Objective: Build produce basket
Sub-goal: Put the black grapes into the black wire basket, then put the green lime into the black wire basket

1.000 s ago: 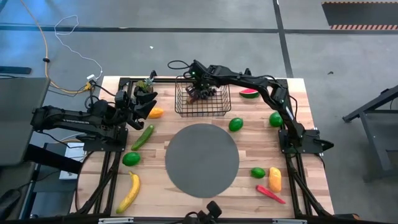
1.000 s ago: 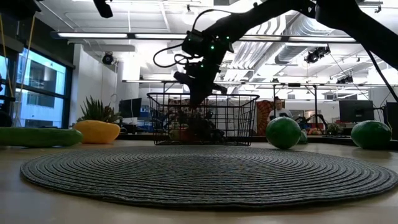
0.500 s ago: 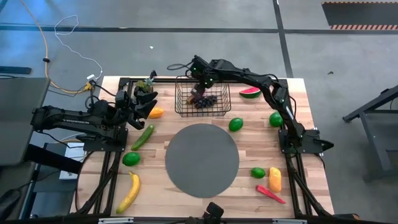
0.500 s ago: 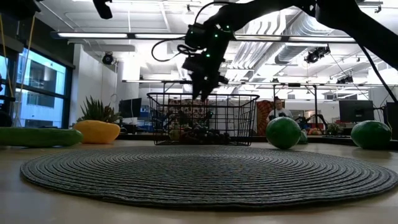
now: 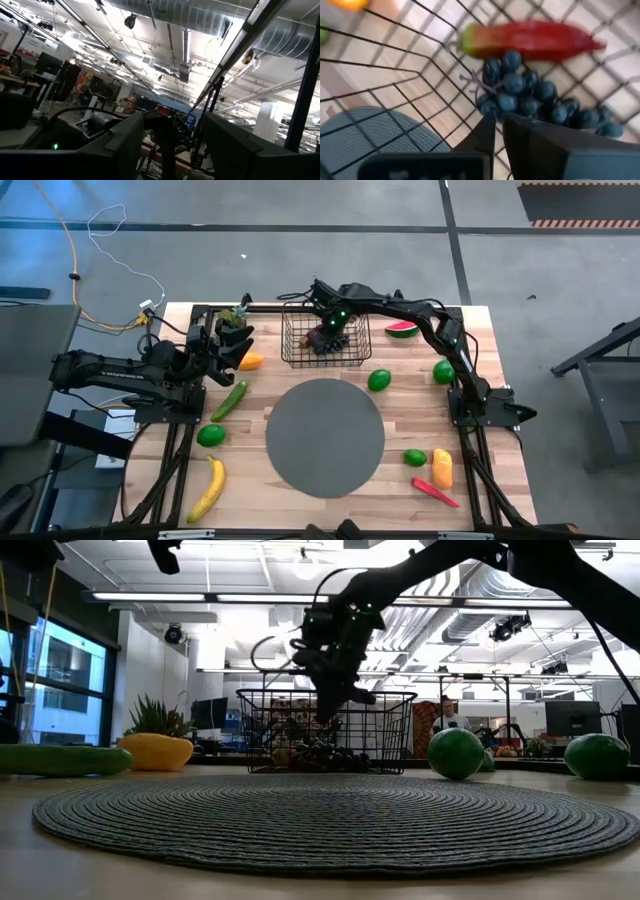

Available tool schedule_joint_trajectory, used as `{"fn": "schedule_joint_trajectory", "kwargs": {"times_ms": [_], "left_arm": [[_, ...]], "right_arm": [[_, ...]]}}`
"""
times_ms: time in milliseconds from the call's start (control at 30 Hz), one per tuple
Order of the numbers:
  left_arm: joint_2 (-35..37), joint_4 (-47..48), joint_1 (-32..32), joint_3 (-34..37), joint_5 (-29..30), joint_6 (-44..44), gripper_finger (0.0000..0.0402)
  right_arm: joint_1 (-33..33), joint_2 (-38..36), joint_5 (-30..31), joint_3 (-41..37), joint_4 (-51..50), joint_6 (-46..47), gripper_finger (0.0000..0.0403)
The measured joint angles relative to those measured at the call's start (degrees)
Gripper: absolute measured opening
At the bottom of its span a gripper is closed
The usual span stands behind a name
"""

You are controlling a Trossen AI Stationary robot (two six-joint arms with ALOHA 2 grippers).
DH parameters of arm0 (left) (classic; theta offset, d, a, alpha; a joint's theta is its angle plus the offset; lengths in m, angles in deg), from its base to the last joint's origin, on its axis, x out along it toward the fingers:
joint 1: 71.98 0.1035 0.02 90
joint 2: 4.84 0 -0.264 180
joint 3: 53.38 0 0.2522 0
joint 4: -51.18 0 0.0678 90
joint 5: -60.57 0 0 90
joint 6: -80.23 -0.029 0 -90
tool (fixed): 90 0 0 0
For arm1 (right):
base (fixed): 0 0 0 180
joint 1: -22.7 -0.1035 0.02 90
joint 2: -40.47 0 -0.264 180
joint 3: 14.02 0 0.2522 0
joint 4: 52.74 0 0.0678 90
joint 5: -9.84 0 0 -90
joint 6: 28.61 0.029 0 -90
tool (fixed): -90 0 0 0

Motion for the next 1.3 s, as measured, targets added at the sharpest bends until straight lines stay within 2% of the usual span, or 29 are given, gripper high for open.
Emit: {"fn": "schedule_joint_trajectory", "kwargs": {"times_ms": [100,333,467,667,933,1133,1300], "left_arm": [[0.00,0.13,-0.02,0.00,0.38,-1.11,0.0193],[0.00,0.18,-0.01,0.00,1.05,-2.44,0.0193],[0.00,0.18,0.01,0.00,1.07,-2.42,0.0193],[0.00,0.20,-0.01,0.00,1.07,-2.56,0.0193],[0.00,1.11,0.00,0.00,1.26,-2.42,0.0193],[0.00,1.29,0.00,0.00,1.24,-2.36,0.0193],[0.00,1.52,0.01,0.00,1.25,-1.52,0.0193]], "right_arm": [[0.19,0.00,-0.12,-2.63,-0.28,3.79,0.0005],[0.37,0.42,0.41,-9.55,7.53,9.84,0.0001],[0.28,0.42,3.71,-10.23,9.92,12.19,0.0001],[0.67,0.39,5.04,-8.92,13.87,14.62,0.0000],[2.32,0.19,7.94,-8.81,10.57,12.52,0.0000],[2.85,-2.36,14.54,-8.79,8.70,9.83,0.0000],[3.85,-5.54,13.85,-8.79,7.92,8.09,0.0000]]}}
